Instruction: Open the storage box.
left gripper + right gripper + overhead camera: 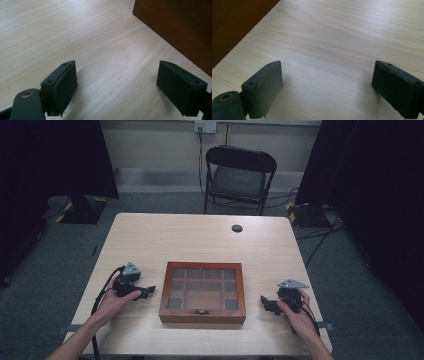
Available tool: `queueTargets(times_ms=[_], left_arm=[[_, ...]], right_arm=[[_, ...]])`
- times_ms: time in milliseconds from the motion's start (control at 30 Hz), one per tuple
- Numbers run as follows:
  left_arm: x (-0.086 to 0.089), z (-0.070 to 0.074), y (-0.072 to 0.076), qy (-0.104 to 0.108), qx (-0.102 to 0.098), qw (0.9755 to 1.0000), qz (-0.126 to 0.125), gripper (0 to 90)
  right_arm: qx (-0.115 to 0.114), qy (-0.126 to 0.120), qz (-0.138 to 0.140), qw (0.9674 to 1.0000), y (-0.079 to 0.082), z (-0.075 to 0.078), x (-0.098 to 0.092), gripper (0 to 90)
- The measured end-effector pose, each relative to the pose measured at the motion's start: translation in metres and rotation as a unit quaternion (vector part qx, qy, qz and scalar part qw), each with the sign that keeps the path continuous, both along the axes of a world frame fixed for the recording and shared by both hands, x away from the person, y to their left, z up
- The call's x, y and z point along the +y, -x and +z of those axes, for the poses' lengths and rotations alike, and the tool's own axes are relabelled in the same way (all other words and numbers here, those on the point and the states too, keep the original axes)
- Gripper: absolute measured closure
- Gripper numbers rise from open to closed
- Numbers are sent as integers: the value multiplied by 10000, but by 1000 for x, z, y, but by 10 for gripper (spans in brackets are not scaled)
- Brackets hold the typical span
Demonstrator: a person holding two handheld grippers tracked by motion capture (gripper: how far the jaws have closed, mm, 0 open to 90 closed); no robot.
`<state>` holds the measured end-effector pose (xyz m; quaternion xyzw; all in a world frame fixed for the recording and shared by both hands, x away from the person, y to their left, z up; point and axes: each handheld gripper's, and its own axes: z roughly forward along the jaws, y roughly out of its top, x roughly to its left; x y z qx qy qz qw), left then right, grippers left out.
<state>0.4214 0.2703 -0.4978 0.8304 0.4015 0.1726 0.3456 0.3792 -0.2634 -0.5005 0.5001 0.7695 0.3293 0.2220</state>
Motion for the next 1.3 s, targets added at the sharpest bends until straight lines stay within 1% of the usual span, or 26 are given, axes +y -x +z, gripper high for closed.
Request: queueTargets(times_ms=[33,67,100,133,200,233,267,300,333,500,633,767,800,867,967,1000,1100,1200,1300], left_arm=[[0,1,0,-36,-6,10000,-17,169],[0,1,0,37,7,10000,4,182],[-1,1,0,67,30,10000,5,200],[0,3,0,40,65,10000,-37,203],[1,10,0,152,-31,9999,-34,202],[1,14,0,169,-101,9998,-52,209],[1,18,1,263,-93,9996,-27,218],[1,21,2,286,-111,9995,-60,221],[0,24,3,380,-142,9992,-66,221],[-4,40,12,585,-423,9971,-226,224],[-7,47,17,666,-479,9960,-357,224],[-10,54,22,833,-573,9940,-408,232],[-11,56,23,835,-617,9936,-445,233],[-14,58,25,924,-636,9925,-495,239],[-19,61,27,885,-650,9920,-626,242],[-22,64,29,920,-646,9914,-674,242],[-26,69,32,970,-726,9894,-805,252],[-31,72,35,953,-757,9883,-914,263],[-35,75,38,1011,-775,9868,-1003,268]], right_arm=[[0,0,0,10000,0,0,0,90],[3,1,-8,10000,0,0,0,90],[3,0,-5,10000,0,0,0,90],[3,0,-7,10000,0,0,0,90],[-1,1,-1,10000,0,0,0,90],[4,-1,-6,10000,0,0,0,90],[0,-1,-1,10000,0,0,0,90],[1,-2,0,10000,0,0,0,90],[0,0,-1,10000,0,0,0,90],[-2,1,1,10000,0,0,0,90],[1,0,0,10000,0,0,0,90],[-1,2,1,10000,0,0,0,90],[-2,2,1,10000,0,0,0,90],[0,1,0,10000,0,0,0,90],[1,0,-1,10000,0,0,0,90],[0,0,0,10000,0,0,0,90],[0,1,0,10000,0,0,0,90],[1,1,-1,10000,0,0,0,90],[0,1,-1,10000,0,0,0,90]])
